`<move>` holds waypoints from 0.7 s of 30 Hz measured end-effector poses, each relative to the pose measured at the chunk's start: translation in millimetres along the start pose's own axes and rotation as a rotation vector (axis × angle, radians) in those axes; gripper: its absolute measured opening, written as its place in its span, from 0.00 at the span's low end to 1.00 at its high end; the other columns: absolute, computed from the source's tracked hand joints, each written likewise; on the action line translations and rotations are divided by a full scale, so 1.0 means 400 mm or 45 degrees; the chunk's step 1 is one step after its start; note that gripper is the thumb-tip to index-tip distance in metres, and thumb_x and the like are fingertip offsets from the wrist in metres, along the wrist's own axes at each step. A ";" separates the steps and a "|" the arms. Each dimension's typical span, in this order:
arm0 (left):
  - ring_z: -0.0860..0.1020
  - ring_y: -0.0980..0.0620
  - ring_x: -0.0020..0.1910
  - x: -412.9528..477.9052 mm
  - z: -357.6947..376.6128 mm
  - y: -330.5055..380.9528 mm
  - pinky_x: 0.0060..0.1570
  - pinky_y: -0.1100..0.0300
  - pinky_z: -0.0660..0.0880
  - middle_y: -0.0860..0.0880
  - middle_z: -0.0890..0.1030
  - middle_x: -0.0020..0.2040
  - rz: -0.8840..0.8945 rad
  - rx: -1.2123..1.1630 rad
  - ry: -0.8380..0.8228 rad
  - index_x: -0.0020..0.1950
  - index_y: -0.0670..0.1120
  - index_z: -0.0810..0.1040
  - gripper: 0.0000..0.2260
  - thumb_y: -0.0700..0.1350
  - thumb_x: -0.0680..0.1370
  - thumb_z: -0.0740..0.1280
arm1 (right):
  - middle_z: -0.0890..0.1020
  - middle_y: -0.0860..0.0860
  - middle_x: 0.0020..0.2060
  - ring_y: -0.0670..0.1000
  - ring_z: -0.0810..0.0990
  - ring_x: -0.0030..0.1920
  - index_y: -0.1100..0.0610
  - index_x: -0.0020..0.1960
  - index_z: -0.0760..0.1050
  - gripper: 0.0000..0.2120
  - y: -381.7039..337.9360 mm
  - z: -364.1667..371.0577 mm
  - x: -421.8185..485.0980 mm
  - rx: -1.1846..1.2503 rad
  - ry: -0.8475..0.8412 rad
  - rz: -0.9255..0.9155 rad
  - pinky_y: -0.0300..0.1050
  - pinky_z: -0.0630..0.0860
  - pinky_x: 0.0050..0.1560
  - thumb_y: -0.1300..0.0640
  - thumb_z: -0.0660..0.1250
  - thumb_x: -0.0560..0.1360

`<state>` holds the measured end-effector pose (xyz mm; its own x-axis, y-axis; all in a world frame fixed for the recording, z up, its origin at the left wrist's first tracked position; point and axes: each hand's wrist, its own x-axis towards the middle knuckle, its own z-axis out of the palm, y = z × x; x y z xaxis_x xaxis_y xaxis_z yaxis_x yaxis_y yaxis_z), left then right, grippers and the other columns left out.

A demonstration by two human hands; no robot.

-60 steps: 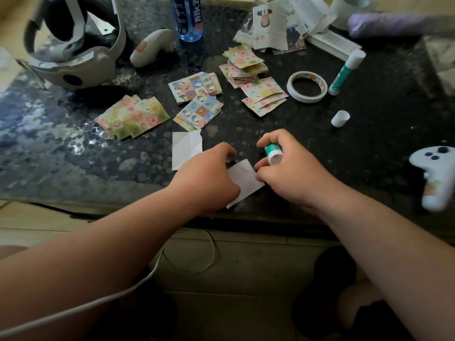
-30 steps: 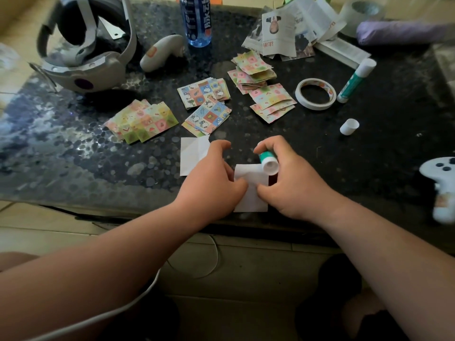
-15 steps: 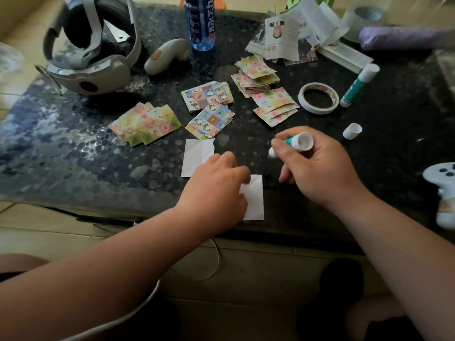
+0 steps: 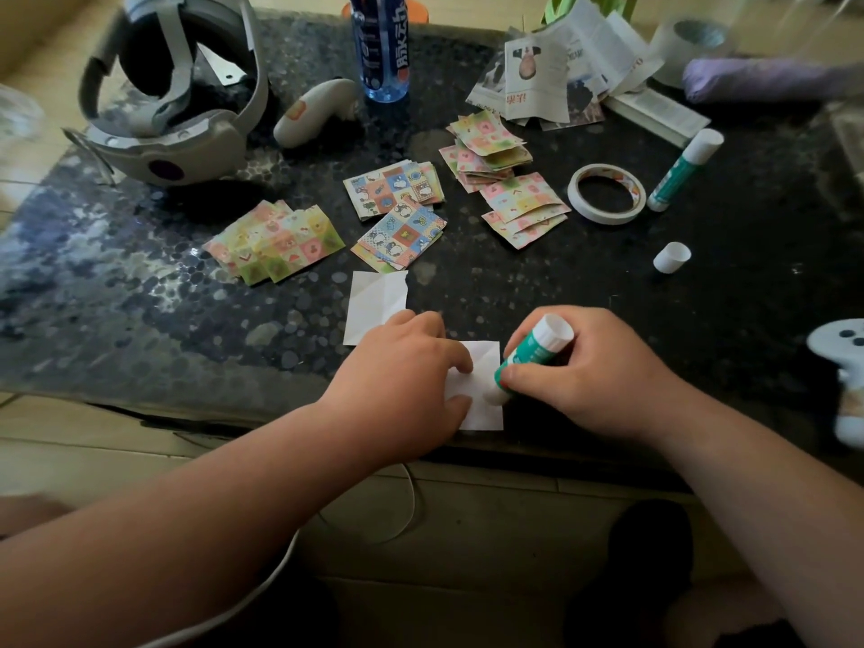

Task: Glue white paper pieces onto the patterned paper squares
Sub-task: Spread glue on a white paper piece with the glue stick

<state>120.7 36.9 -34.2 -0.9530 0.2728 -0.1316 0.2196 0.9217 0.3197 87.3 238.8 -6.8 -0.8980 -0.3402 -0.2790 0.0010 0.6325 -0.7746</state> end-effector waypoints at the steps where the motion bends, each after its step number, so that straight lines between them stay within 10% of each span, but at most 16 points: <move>1: 0.70 0.53 0.59 0.002 -0.001 0.000 0.60 0.56 0.72 0.55 0.73 0.56 -0.003 -0.002 -0.003 0.63 0.59 0.79 0.15 0.59 0.77 0.68 | 0.85 0.47 0.38 0.44 0.83 0.41 0.51 0.42 0.82 0.07 0.000 0.002 -0.001 -0.020 -0.018 -0.017 0.40 0.80 0.40 0.56 0.79 0.69; 21: 0.70 0.53 0.61 0.010 -0.008 -0.002 0.61 0.53 0.72 0.56 0.74 0.59 -0.021 0.034 -0.067 0.65 0.61 0.77 0.16 0.61 0.78 0.67 | 0.84 0.46 0.38 0.44 0.83 0.42 0.50 0.41 0.83 0.06 -0.013 0.001 0.002 -0.227 -0.254 -0.036 0.46 0.81 0.43 0.54 0.80 0.68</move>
<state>115.8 36.3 -32.0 -0.9445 0.2708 -0.1858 0.2101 0.9331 0.2919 86.9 235.0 -3.0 -0.7922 -0.4789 -0.3784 -0.1165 0.7272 -0.6765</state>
